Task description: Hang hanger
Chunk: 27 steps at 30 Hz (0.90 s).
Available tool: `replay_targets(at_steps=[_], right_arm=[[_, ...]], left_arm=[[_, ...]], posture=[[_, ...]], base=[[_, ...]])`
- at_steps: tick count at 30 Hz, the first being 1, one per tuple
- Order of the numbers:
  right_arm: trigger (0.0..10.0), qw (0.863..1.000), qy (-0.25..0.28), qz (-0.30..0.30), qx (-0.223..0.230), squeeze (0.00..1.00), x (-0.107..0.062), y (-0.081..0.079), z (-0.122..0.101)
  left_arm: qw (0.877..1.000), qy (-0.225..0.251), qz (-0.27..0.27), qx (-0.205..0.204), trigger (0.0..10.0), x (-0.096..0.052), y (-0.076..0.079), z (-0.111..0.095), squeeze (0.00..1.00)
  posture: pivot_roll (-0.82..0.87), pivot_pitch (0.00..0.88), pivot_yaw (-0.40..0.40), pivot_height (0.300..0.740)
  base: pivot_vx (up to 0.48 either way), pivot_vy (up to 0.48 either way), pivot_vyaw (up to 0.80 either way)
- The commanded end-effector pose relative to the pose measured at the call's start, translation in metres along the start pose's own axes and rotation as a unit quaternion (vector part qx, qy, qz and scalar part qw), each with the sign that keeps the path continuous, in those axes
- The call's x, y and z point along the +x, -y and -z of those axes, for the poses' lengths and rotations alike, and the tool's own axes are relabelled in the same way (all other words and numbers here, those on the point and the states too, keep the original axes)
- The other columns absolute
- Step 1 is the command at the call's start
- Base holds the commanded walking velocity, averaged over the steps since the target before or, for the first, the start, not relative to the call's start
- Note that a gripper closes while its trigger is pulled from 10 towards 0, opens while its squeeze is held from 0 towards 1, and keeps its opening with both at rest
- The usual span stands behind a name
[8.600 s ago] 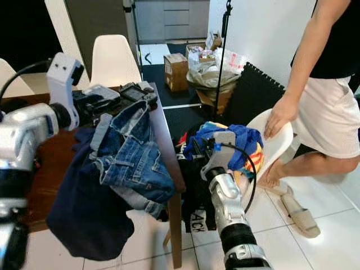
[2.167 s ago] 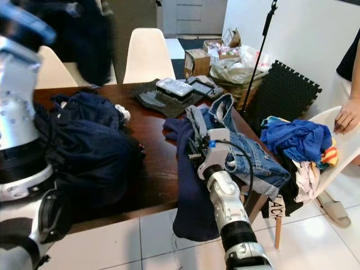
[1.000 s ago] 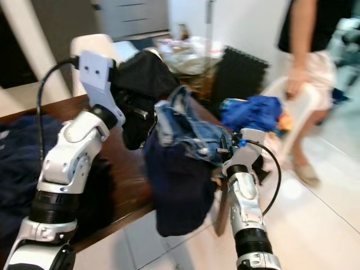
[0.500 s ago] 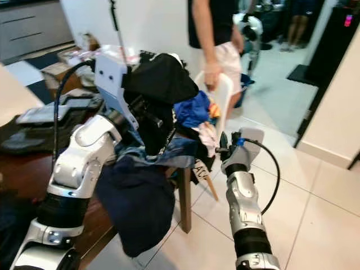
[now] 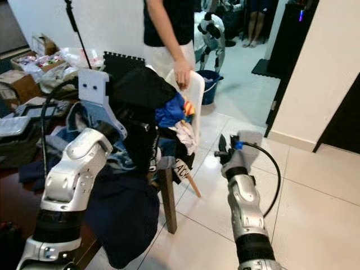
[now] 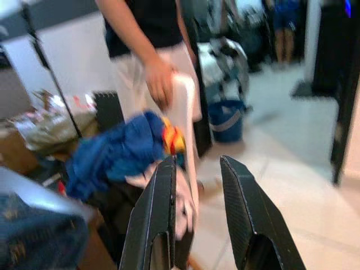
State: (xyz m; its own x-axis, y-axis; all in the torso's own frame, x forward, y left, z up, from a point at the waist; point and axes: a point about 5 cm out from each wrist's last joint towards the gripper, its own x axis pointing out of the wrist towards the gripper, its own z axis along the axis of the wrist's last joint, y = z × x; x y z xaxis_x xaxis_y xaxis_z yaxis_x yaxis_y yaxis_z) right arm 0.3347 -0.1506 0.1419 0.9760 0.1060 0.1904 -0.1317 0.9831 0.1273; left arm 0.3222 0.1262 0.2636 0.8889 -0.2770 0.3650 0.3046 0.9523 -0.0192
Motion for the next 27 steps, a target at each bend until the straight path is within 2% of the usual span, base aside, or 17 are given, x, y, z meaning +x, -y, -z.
replay_targets(at_steps=[1, 4, 5, 6, 10, 19, 27], right_arm=[[10.0, 1.000, -0.004, -0.025, -0.004, 0.00, 0.002, -0.006, -0.001], [10.0, 0.999, -0.008, -0.049, -0.008, 0.00, 0.004, -0.011, -0.002], [10.0, 0.997, -0.010, -0.075, -0.012, 0.00, 0.006, -0.018, -0.001], [10.0, 0.995, -0.013, -0.095, -0.011, 0.00, 0.008, -0.023, -0.001], [10.0, 0.994, -0.021, -0.110, -0.012, 0.00, 0.014, -0.028, 0.001], [10.0, 0.993, -0.023, -0.111, -0.016, 0.00, 0.019, -0.031, 0.000], [10.0, 0.994, -0.024, -0.109, -0.016, 0.00, 0.018, -0.026, 0.000]], left_arm=[[1.000, 0.004, -0.022, -0.003, 10.0, -0.001, -0.006, -0.004, 0.00], [0.999, 0.000, -0.045, -0.012, 10.0, -0.001, -0.010, -0.004, 0.00], [0.998, -0.001, -0.063, -0.008, 10.0, -0.003, -0.015, -0.005, 0.00], [0.997, -0.004, -0.081, 0.001, 10.0, -0.006, -0.019, -0.007, 0.00], [0.994, 0.001, -0.113, 0.008, 10.0, -0.012, -0.025, -0.013, 0.00], [0.992, -0.013, -0.125, 0.011, 10.0, -0.016, -0.028, -0.010, 0.00], [0.992, -0.030, -0.119, 0.007, 10.0, -0.014, -0.024, -0.007, 0.00]], posture=[[-0.04, 0.000, -0.050, 0.740], [-0.03, 0.000, -0.063, 0.740], [0.00, 0.000, -0.116, 0.740], [0.01, 0.000, -0.127, 0.740], [0.03, 0.000, -0.145, 0.740], [0.03, 0.000, -0.154, 0.740], [0.02, 0.000, -0.141, 0.740]], base=[[0.000, 0.000, -0.80], [0.000, 0.000, -0.80], [0.000, 0.000, -0.80], [0.000, 0.000, -0.80], [0.000, 0.000, -0.33], [0.000, 0.000, 0.00], [0.000, -0.457, 0.00]])
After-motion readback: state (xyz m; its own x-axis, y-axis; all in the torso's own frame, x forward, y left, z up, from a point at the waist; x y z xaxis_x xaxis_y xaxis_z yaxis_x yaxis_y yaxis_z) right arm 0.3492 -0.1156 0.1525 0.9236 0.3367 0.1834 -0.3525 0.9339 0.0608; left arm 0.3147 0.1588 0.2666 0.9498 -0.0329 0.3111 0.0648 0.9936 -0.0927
